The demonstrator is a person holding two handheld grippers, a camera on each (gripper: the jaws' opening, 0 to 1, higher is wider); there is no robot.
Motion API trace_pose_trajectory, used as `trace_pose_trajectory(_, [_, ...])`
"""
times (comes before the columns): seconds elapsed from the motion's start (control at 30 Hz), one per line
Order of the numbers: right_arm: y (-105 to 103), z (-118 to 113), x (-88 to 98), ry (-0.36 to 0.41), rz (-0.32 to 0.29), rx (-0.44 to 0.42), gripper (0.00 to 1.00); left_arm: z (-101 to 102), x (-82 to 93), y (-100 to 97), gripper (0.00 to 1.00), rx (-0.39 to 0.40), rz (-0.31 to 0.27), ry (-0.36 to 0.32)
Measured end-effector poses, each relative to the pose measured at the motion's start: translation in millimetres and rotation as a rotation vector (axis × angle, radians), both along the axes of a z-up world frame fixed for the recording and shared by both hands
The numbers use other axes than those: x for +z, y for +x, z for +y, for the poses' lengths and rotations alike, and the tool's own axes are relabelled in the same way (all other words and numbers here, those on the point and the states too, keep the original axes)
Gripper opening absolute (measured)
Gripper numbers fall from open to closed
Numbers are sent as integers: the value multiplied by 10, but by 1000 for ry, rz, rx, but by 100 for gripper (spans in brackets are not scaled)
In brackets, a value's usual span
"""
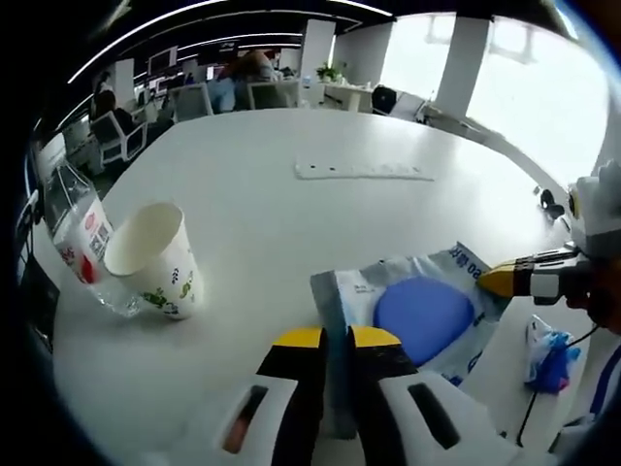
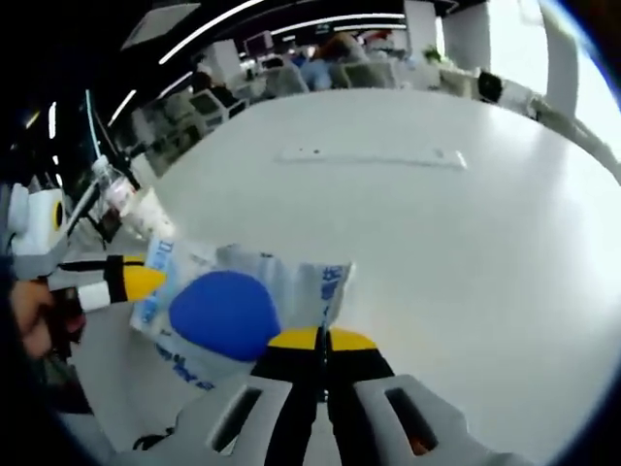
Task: Arrange the tabletop items into an orderly group along one side of the table until the central work area is clear of visible clutter.
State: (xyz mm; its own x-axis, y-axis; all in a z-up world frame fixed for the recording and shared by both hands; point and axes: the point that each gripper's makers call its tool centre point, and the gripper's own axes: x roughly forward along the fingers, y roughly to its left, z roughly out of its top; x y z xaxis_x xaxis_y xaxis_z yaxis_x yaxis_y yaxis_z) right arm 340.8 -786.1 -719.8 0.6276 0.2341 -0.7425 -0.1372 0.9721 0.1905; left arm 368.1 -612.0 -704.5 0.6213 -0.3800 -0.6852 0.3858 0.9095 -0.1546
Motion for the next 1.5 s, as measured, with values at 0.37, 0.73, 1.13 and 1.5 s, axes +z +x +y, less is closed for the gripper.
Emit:
trace_pose_trajectory(0.37, [135,38,113,24,-24,-8,0,32,117,179,6,14,-24,-10])
trace_pose_trajectory(0.73, [203,138,127,38,-26,1,0,124,95,267,6,35,-21,-9])
trace_pose_trajectory(1.13, [304,203,148,53,-29,6,0,183,137,425,6,43,-30,-1])
trace_pose_trajectory(1.5, [417,239,142,59,-20,9,0,221,94,537,6,62,-15,-8])
